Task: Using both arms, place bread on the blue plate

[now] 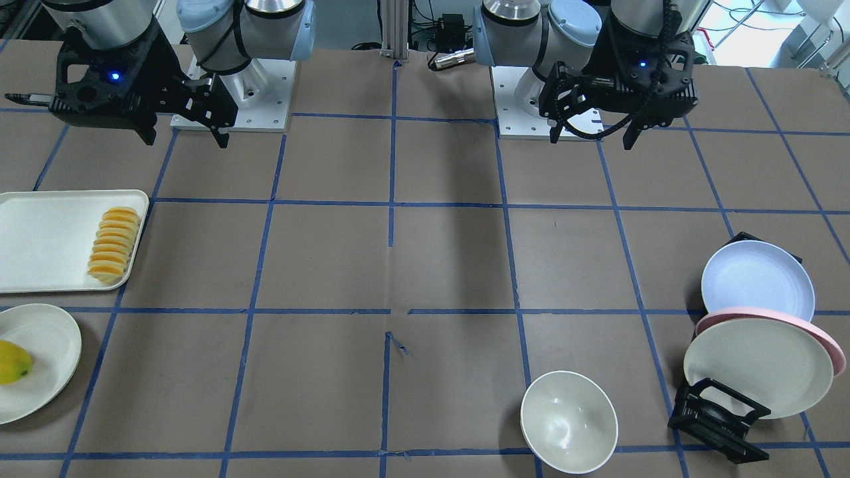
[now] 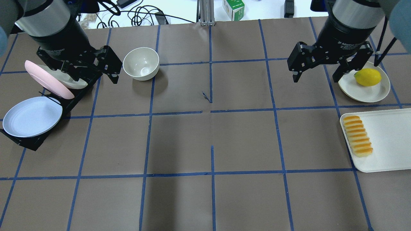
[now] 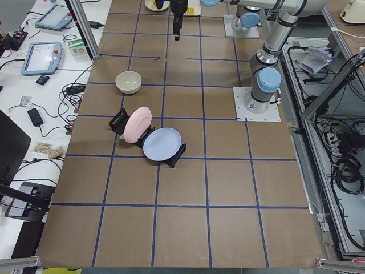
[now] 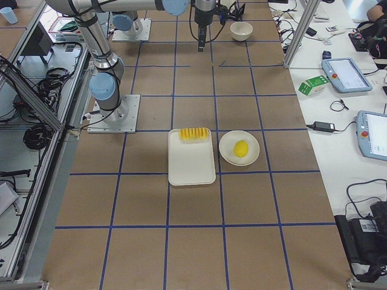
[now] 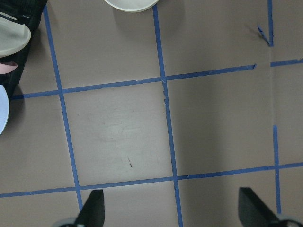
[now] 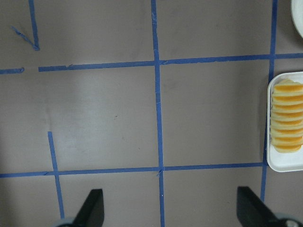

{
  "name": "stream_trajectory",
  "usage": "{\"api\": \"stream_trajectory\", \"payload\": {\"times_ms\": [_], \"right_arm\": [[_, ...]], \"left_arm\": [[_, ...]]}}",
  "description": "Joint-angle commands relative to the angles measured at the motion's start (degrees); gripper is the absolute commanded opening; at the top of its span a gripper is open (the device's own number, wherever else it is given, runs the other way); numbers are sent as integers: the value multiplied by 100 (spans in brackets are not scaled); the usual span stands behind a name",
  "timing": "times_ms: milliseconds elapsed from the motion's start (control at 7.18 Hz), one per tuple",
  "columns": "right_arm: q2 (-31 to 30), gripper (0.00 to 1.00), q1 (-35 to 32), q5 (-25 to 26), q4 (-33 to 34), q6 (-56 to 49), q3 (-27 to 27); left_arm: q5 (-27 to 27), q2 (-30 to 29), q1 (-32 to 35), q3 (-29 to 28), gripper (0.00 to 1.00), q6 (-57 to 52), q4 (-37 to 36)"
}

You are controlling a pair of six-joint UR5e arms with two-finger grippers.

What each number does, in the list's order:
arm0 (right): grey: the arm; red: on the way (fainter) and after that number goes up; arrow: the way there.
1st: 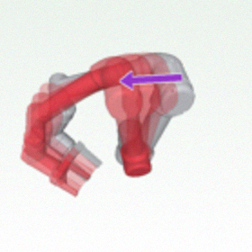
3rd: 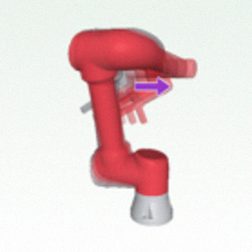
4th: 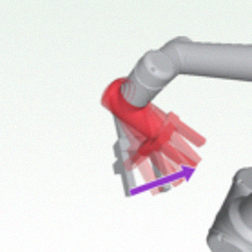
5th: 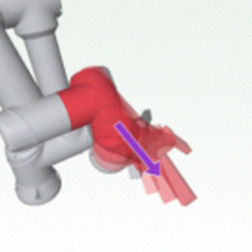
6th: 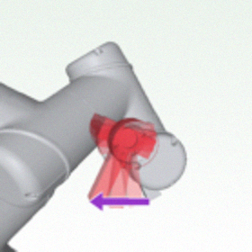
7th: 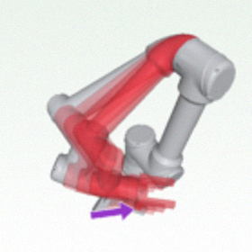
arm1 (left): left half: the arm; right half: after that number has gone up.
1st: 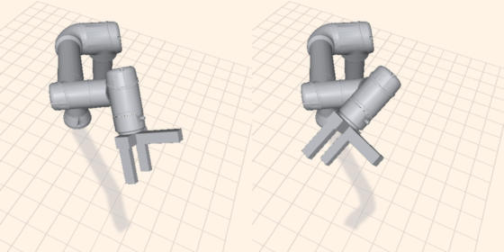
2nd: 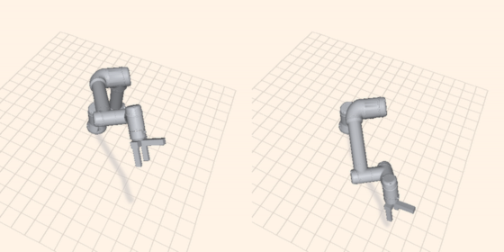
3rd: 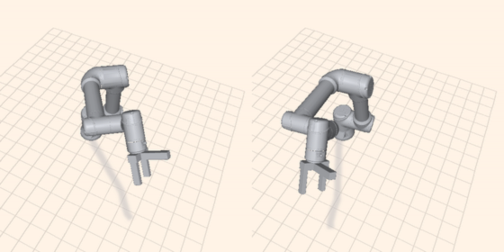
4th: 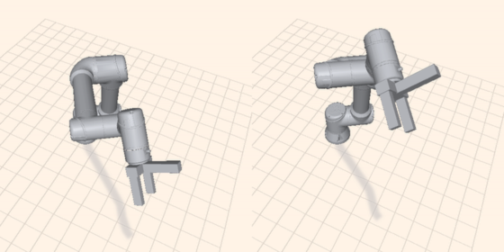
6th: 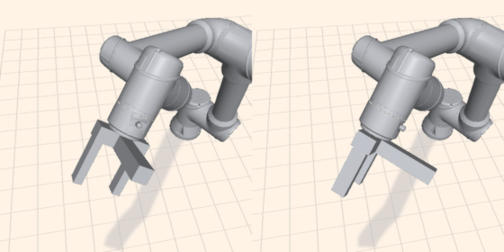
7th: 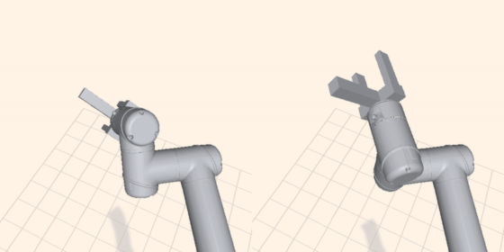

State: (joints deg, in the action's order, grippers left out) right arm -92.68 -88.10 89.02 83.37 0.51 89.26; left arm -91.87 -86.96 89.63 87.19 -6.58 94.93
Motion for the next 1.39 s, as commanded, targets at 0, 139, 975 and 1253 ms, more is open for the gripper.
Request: {"api": "stream_trajectory", "payload": {"times_ms": [0,139,975,1253], "right_arm": [[-4,100,4,-25,-13,11,13],[-13,100,4,18,-13,-24,4],[415,100,667,27,39,-155,92],[715,100,1380,141,196,-681,127]], "left_arm": [[2,-57,-50,-44,100,-80,-88],[-7,-49,-59,-9,100,-80,-115],[107,-460,-3777,517,100,-726,-500],[-249,-1171,-4330,886,100,-950,-2558]]}}
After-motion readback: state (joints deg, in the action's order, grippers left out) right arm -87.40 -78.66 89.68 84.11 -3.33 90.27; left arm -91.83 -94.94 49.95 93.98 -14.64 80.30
